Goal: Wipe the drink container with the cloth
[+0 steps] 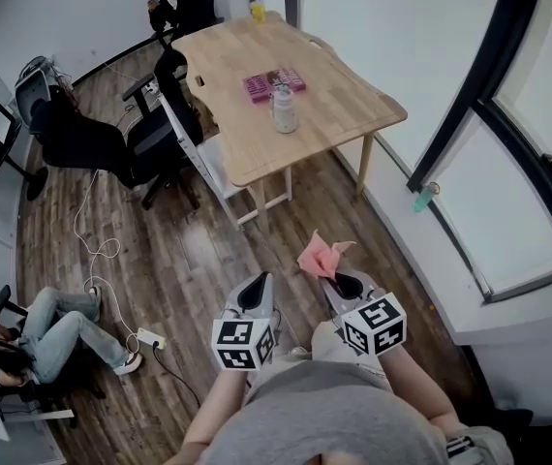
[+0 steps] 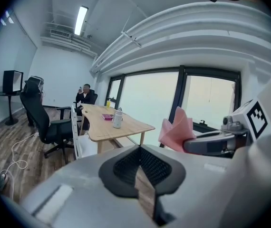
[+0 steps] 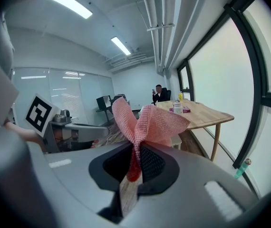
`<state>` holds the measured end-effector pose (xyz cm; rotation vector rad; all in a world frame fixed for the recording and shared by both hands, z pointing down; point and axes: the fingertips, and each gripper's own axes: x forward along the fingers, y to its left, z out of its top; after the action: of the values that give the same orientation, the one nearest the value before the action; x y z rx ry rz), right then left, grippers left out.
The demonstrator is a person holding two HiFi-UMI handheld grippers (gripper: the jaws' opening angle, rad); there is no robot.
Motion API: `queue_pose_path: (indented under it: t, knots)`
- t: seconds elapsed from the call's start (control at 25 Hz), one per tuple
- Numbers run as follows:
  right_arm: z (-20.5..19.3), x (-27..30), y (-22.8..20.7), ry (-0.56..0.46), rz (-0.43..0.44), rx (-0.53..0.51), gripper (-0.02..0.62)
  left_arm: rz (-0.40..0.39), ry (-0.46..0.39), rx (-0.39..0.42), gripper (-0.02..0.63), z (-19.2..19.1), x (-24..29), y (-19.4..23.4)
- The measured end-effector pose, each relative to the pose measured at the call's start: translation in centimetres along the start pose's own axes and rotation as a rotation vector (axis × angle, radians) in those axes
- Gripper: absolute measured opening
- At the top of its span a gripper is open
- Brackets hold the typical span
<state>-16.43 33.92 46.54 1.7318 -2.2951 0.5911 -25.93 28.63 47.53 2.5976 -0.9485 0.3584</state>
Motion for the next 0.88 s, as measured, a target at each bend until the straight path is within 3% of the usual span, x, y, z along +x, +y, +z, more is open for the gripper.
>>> queue_pose_path:
  t: [0.44,0.88]
  knots:
    - [0.5,2.6,-0.3,-0.007,0.038,0.02,0.026,0.005,0.003,0.005,0.003,0.7,1.8,1.4]
    - [3.7,7.0,-6.5,-0.011,0.08,0.015,0.026,0.05,-0.006,-0.006,0.003,3.7,8.5,2.9]
